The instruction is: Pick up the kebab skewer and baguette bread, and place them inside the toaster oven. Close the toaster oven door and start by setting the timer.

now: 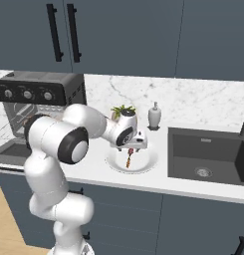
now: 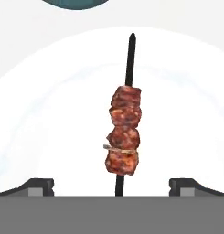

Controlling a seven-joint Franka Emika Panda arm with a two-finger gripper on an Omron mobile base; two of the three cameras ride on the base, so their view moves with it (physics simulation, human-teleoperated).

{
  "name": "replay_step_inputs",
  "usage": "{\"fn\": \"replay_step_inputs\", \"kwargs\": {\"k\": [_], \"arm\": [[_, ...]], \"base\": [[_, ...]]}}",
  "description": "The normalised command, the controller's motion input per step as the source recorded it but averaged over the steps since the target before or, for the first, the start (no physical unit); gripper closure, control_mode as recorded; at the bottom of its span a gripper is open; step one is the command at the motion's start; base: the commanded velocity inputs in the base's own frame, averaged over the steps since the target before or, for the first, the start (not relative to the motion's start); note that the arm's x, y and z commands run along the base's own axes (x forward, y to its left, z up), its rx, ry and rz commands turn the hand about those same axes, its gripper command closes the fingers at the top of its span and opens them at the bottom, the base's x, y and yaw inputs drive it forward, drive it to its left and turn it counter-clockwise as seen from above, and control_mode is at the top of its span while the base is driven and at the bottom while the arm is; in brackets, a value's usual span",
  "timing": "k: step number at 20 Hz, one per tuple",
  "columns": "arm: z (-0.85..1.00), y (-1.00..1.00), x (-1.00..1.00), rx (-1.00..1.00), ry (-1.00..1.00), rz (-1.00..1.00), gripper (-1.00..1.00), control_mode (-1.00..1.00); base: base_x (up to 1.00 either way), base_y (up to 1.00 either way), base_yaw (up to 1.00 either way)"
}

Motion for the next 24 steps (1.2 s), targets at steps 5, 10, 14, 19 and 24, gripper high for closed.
{"fn": "replay_step_inputs", "kwargs": {"k": [5,10,14,19,24], "arm": [[-0.33,-0.06,0.25,0.01,0.0,0.01,-1.0,-1.0],[-0.31,0.0,0.22,0.0,0.0,0.0,-1.0,-1.0],[-0.3,0.0,0.03,0.0,0.0,0.0,-1.0,-1.0],[-0.14,0.0,0.0,0.0,0.01,0.0,1.0,-1.0],[-0.05,0.0,0.0,0.0,0.0,0.0,1.0,-1.0]], "base": [[0.0,0.0,0.0],[0.0,0.0,0.0],[0.0,0.0,0.0],[0.0,0.0,0.0],[0.0,0.0,0.0]]}}
